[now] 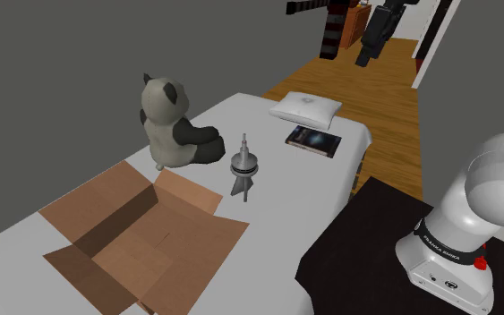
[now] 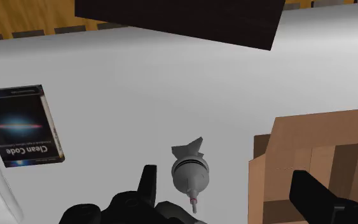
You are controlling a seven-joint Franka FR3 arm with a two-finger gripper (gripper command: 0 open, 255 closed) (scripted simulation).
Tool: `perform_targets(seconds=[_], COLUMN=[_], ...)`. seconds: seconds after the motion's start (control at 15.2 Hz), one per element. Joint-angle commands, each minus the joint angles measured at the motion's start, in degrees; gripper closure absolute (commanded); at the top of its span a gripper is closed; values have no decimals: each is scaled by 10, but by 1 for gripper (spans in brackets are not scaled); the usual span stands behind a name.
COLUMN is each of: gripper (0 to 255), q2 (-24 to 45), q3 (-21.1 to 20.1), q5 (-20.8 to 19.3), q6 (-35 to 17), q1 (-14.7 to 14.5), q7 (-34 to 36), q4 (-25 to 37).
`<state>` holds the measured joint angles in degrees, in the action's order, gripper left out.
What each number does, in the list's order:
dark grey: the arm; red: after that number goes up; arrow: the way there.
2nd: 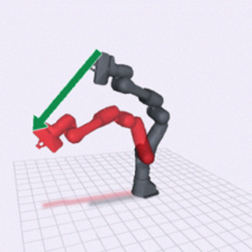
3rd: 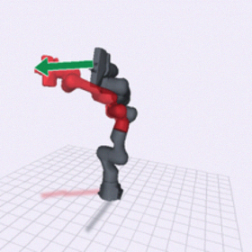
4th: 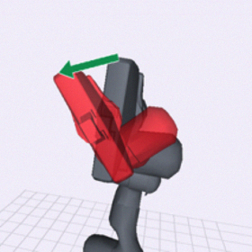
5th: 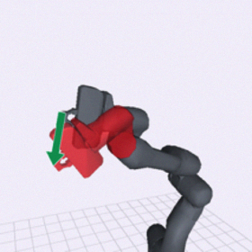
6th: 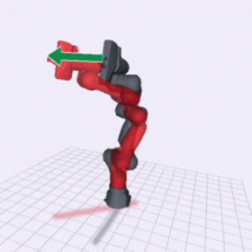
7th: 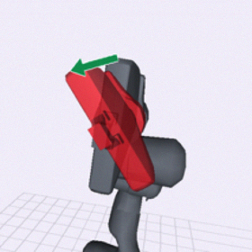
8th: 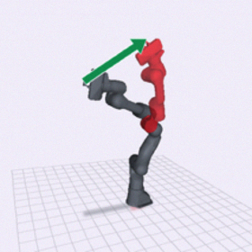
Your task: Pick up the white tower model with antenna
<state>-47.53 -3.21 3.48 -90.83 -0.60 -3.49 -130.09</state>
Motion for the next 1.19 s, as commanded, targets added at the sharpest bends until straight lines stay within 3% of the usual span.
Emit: perform_targets(seconds=[0.0, 0.4, 0.73, 0.92, 1.12], gripper=[0, 0, 0, 0, 0], q2=[0, -46, -28, 12, 68], q3=[0, 59, 121, 172, 244], q5=[0, 11, 31, 54, 93], q6=[0, -194, -369, -480, -591], q1=[0, -24, -56, -93, -158], q7=[0, -105, -208, -284, -377], q4=[0, -162, -259, -297, -315])
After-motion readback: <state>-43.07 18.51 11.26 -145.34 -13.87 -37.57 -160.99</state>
